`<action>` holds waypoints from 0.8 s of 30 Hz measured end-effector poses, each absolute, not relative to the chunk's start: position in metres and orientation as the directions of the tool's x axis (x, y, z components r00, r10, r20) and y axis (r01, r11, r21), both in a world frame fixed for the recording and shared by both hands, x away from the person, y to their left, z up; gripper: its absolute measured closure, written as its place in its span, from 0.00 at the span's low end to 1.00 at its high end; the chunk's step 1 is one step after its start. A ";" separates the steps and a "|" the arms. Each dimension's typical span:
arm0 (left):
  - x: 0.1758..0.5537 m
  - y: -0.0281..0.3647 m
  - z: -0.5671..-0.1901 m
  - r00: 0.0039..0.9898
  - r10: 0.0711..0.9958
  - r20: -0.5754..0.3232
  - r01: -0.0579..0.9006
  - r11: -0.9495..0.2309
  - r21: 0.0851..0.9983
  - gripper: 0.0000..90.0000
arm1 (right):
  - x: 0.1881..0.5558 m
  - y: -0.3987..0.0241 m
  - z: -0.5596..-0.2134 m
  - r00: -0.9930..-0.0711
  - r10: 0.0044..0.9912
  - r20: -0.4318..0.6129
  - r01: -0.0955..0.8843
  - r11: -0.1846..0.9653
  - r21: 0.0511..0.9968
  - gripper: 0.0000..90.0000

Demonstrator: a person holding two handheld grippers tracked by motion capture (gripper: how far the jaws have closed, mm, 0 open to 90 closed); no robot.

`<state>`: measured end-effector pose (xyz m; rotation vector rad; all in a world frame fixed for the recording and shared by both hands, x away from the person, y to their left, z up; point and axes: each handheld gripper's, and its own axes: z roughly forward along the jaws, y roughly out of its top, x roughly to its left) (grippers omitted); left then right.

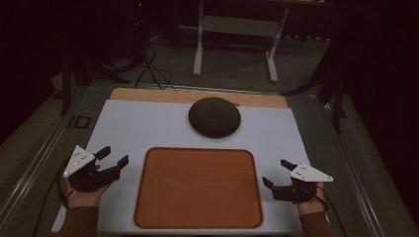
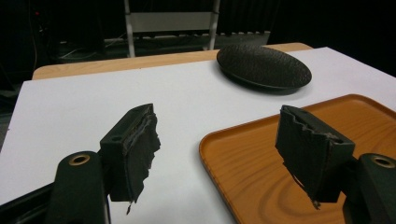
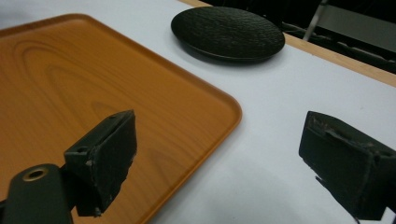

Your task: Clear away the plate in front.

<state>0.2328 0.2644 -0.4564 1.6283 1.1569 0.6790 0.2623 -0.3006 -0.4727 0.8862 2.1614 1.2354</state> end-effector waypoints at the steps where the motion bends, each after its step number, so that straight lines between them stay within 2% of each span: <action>1: 0.234 0.264 -0.457 0.391 0.915 -0.098 0.366 -0.057 0.929 0.33 | 0.262 -0.300 -0.472 -0.668 0.738 -0.095 0.289 0.376 0.881 0.12; 15: 0.239 0.256 -0.456 0.386 0.914 -0.126 0.380 -0.033 0.924 0.35 | 0.260 -0.297 -0.473 -0.664 0.737 -0.125 0.277 0.398 0.875 0.12; 20: 0.248 0.250 -0.451 0.387 0.916 -0.107 0.400 -0.063 0.914 0.36 | 0.261 -0.298 -0.473 -0.654 0.746 -0.124 0.276 0.388 0.879 0.12; 24: 0.255 0.250 -0.446 0.371 0.920 -0.127 0.405 -0.037 0.914 0.37 | 0.261 -0.298 -0.473 -0.656 0.744 -0.127 0.273 0.390 0.879 0.12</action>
